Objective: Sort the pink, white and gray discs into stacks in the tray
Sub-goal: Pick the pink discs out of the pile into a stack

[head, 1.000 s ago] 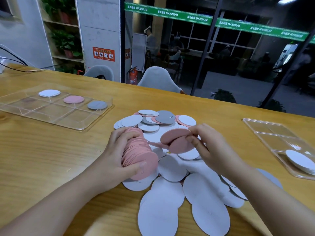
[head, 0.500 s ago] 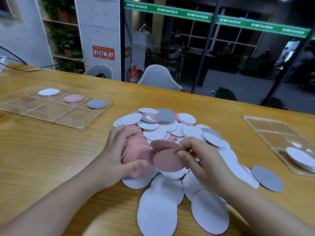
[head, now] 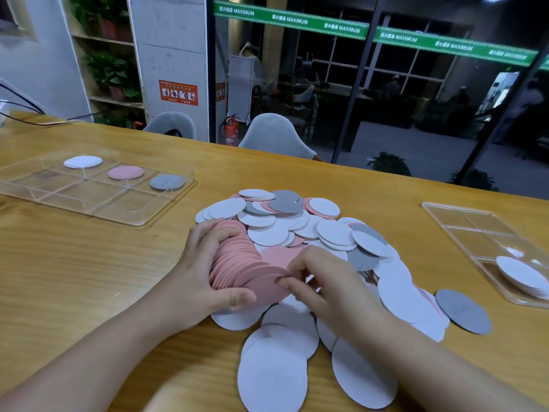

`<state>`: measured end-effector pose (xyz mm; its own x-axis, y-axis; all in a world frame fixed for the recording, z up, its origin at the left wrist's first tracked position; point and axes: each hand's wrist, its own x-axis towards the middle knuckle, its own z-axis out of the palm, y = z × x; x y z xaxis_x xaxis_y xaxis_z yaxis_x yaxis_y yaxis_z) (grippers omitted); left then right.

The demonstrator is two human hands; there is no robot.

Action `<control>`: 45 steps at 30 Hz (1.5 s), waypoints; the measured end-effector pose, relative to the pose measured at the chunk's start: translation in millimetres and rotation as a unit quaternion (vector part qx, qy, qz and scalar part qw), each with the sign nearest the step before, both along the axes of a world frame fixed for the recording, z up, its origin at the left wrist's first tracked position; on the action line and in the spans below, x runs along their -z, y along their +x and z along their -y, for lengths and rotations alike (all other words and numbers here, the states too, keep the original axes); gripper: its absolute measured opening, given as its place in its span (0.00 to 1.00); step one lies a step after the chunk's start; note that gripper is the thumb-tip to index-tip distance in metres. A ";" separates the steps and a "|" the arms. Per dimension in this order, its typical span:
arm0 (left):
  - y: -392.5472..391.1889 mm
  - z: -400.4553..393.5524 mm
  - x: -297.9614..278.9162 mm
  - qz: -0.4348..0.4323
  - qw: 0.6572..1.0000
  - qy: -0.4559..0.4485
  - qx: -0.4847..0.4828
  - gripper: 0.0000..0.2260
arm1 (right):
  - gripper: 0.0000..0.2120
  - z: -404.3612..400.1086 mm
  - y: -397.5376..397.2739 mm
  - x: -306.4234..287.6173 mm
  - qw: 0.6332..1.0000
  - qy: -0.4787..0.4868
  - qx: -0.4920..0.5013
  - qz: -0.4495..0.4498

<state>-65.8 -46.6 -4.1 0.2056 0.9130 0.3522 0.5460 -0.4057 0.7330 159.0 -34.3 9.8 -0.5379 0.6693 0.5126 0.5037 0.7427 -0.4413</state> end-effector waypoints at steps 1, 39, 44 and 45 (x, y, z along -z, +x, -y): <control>0.2 0.5 0.2 -0.001 1.000 0.002 -0.001 0.41 | 0.08 0.5 -3.7 -0.9 1.000 -0.005 -0.008 -0.001; -2.5 2.5 -4.0 0.023 1.000 0.013 -0.013 0.35 | 0.04 -14.6 16.2 -28.4 0.989 -0.136 0.054 0.017; -4.1 0.5 -2.3 0.016 1.000 0.004 -0.009 0.41 | 0.14 -7.2 -4.8 -18.7 0.992 -0.115 0.050 0.010; -4.2 0.4 -1.8 0.012 1.000 0.004 -0.008 0.42 | 0.15 -5.6 -8.5 -17.4 0.993 -0.108 0.047 0.018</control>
